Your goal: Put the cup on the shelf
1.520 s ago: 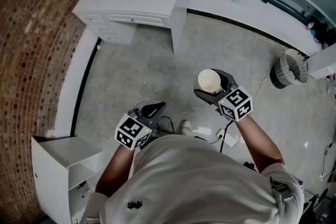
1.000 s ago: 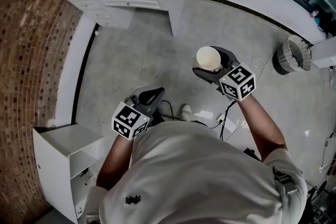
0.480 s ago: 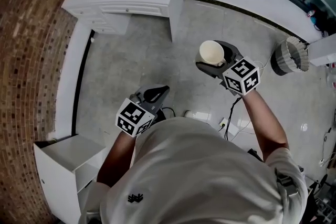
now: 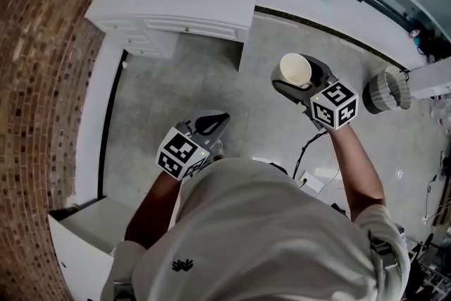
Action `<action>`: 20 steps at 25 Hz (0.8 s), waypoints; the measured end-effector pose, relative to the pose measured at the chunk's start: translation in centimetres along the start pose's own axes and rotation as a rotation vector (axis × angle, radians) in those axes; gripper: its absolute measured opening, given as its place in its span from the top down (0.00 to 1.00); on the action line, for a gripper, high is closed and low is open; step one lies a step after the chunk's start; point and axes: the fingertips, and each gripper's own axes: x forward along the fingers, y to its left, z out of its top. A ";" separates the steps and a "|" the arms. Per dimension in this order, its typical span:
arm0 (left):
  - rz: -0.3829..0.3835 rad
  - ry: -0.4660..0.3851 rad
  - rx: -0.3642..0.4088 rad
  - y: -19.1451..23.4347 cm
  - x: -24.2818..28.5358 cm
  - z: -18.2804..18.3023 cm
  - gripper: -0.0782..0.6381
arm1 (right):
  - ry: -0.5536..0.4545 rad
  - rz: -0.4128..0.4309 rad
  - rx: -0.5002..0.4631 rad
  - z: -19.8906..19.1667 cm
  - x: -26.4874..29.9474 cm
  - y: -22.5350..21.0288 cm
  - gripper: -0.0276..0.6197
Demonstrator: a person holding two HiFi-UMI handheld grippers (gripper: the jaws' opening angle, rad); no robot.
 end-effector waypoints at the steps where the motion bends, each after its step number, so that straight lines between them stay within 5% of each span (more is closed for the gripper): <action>1: -0.003 0.003 0.000 1.0 -0.7 -0.3 0.88 | -0.002 -0.006 -0.001 0.7 1.1 0.2 0.28; 10: -0.028 0.020 -0.001 8.0 -4.7 -2.3 0.88 | -0.021 -0.059 -0.002 5.6 7.9 0.7 0.28; 20: -0.014 -0.012 -0.021 13.3 -3.7 -0.4 0.88 | -0.020 -0.041 -0.024 8.6 13.5 -2.5 0.28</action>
